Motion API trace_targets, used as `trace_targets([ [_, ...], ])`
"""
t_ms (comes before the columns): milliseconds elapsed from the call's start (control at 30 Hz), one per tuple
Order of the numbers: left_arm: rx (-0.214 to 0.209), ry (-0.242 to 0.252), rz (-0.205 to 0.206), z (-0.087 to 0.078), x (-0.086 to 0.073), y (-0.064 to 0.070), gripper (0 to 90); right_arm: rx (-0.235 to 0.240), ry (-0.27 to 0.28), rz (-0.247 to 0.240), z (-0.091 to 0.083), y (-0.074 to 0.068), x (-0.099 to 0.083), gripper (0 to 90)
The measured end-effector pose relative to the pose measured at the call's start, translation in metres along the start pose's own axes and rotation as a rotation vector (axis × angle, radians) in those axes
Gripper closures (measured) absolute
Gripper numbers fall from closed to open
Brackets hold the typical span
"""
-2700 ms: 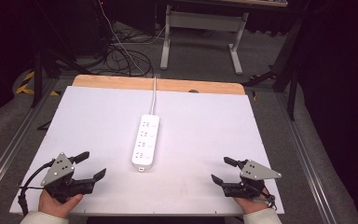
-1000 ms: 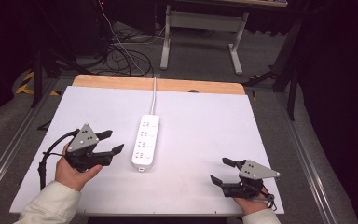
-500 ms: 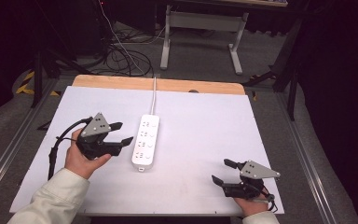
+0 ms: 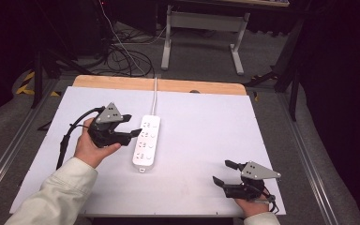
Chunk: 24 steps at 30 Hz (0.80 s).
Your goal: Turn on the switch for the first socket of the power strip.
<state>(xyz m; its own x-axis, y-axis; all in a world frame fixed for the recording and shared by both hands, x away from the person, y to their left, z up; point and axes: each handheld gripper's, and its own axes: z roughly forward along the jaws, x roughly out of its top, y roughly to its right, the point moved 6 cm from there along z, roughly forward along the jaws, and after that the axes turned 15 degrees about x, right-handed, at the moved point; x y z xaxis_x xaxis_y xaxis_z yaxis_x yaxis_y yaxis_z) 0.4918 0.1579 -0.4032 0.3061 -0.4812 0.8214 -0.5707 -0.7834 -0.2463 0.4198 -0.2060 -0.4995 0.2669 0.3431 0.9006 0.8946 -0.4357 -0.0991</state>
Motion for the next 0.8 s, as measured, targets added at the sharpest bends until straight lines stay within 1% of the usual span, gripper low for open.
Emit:
trace_targets([
  [67, -0.004, -0.017, 0.005, 0.005, 0.001, 0.000, 39.7, -0.001, 0.007, -0.002, -0.001, 0.000, 0.000, 24.6],
  [133, -0.003, -0.022, 0.009, 0.011, 0.002, -0.001, 39.9, 0.001, 0.013, 0.000, -0.002, 0.000, 0.001, 24.6],
  [167, -0.006, -0.025, 0.001, 0.015, 0.003, -0.002, 39.9, 0.002, 0.013, 0.000, -0.002, 0.000, 0.001, 24.6],
  [200, -0.006, -0.025, 0.001, 0.015, 0.003, -0.002, 39.9, 0.002, 0.013, 0.000, -0.002, 0.000, 0.001, 24.6],
  [233, -0.011, -0.023, -0.012, 0.017, 0.005, -0.002, 39.9, 0.001, 0.014, 0.002, -0.001, 0.000, 0.001, 24.6],
  [333, -0.017, -0.020, -0.023, 0.020, 0.007, -0.003, 40.4, 0.004, 0.015, 0.000, -0.002, 0.000, 0.001, 24.6],
  [367, -0.017, -0.018, -0.019, 0.022, 0.008, -0.003, 43.4, 0.005, 0.018, 0.002, -0.002, 0.000, 0.001, 24.6],
  [433, -0.017, -0.024, -0.015, 0.025, 0.009, -0.003, 44.4, 0.004, 0.019, 0.003, -0.002, 0.000, 0.001, 24.6],
  [467, -0.003, -0.020, -0.005, 0.027, 0.009, -0.004, 45.2, 0.005, 0.018, 0.004, -0.001, 0.000, 0.001, 24.6],
  [500, -0.003, -0.019, -0.006, 0.028, 0.010, -0.003, 46.3, 0.007, 0.016, 0.002, -0.001, 0.000, 0.001, 24.6],
  [533, -0.005, -0.027, -0.012, 0.030, 0.009, -0.002, 49.9, 0.007, 0.015, -0.001, -0.001, 0.000, 0.002, 24.6],
  [567, -0.011, -0.032, -0.013, 0.034, 0.010, -0.001, 50.8, 0.008, 0.016, -0.001, -0.001, 0.000, 0.002, 24.6],
  [600, -0.011, -0.032, -0.013, 0.034, 0.010, -0.001, 52.0, 0.008, 0.016, -0.001, -0.001, 0.000, 0.002, 24.6],
  [633, -0.001, -0.027, -0.013, 0.038, 0.010, -0.002, 53.3, 0.008, 0.019, 0.001, -0.001, 0.000, 0.002, 24.6],
  [667, -0.001, -0.027, -0.013, 0.038, 0.010, -0.002, 54.7, 0.008, 0.019, 0.001, -0.001, 0.000, 0.002, 24.6],
  [700, -0.001, -0.028, -0.017, 0.041, 0.009, -0.002, 54.7, 0.009, 0.020, 0.001, -0.001, 0.000, 0.002, 24.6],
  [733, -0.007, -0.034, -0.030, 0.044, 0.008, -0.002, 59.3, 0.010, 0.020, 0.001, -0.001, 0.000, 0.002, 24.6],
  [767, 0.012, -0.041, -0.036, 0.050, 0.007, -0.003, 60.1, 0.010, 0.020, 0.000, -0.001, 0.000, 0.002, 24.6],
  [800, 0.014, -0.051, -0.041, 0.052, 0.007, -0.003, 63.6, 0.011, 0.021, -0.001, -0.001, 0.000, 0.002, 24.6],
])
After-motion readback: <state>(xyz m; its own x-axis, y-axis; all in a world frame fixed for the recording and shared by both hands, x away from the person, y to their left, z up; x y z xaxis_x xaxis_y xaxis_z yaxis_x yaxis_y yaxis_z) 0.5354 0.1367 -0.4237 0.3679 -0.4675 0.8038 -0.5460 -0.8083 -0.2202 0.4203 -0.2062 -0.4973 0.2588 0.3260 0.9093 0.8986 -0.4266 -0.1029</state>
